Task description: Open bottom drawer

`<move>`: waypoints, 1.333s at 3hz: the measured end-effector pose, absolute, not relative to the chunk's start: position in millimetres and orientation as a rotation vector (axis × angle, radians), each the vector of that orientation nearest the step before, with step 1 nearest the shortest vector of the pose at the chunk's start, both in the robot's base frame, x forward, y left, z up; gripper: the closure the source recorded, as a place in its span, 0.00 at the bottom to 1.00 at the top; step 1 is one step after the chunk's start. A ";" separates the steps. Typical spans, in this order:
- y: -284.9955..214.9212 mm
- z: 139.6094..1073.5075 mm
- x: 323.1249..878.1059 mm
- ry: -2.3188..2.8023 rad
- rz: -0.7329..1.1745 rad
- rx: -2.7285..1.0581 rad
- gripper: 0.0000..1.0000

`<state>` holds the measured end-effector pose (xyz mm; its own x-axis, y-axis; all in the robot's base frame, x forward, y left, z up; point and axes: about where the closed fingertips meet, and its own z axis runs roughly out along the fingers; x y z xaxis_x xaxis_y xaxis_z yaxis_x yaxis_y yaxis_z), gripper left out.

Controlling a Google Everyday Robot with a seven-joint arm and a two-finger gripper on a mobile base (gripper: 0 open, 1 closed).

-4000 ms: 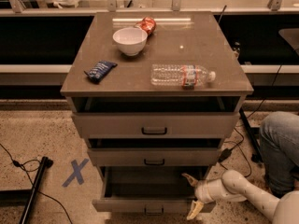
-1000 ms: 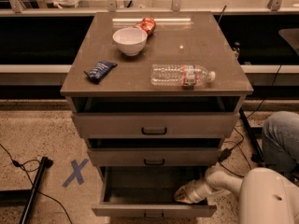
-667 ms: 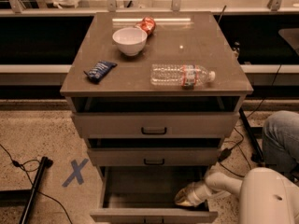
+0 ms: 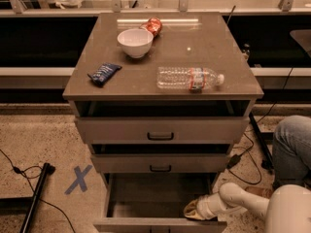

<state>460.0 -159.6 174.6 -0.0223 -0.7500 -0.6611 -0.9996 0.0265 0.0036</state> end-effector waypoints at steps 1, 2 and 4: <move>-159.1 188.0 454.3 1.780 0.669 -1.769 1.00; -162.8 211.3 464.4 1.757 0.624 -1.670 1.00; -164.2 244.6 469.1 1.765 0.599 -1.558 0.73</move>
Offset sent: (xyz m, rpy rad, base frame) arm 0.0229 -0.0216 0.0770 0.1582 -0.1885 -0.1911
